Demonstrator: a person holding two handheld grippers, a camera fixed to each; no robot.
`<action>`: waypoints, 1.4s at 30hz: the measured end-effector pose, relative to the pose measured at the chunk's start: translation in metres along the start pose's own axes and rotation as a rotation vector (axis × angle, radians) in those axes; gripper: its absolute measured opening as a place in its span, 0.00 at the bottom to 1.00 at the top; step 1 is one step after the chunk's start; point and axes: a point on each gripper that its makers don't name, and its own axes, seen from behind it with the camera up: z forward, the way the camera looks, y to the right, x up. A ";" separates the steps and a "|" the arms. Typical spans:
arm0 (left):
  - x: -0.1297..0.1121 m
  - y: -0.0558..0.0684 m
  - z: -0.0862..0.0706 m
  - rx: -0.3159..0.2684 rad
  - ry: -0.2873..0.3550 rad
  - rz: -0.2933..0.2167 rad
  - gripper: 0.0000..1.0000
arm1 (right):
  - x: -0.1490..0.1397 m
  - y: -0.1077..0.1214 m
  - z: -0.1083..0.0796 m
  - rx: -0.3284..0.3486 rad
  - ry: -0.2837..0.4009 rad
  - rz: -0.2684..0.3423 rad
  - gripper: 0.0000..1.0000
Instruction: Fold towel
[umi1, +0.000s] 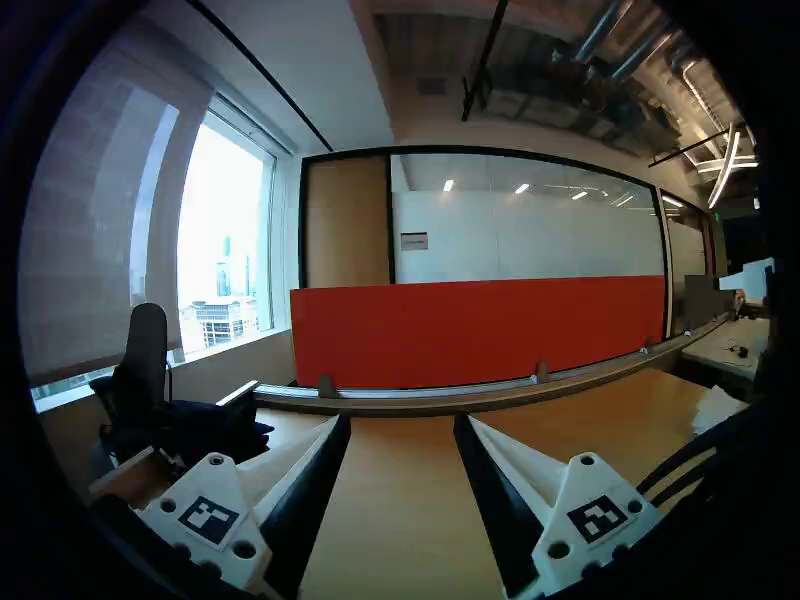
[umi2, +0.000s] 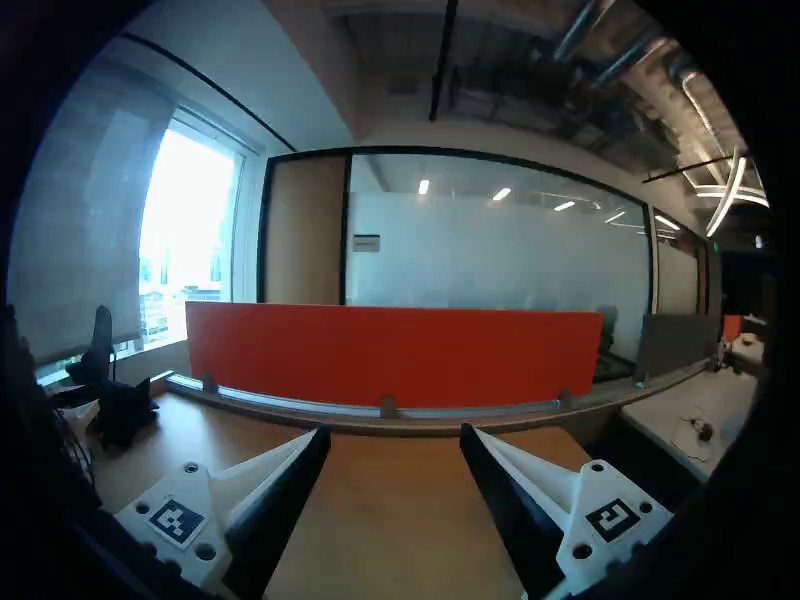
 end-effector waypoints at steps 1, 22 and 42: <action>-0.003 0.000 0.000 0.000 0.004 0.005 0.75 | -0.001 -0.001 0.000 -0.001 0.000 -0.003 1.00; -0.080 0.000 0.000 -0.026 0.035 0.027 0.75 | -0.046 -0.004 0.003 -0.039 -0.006 -0.014 1.00; -0.136 -0.015 -0.004 -0.008 0.038 -0.002 0.75 | -0.079 -0.005 0.008 -0.070 0.000 -0.047 1.00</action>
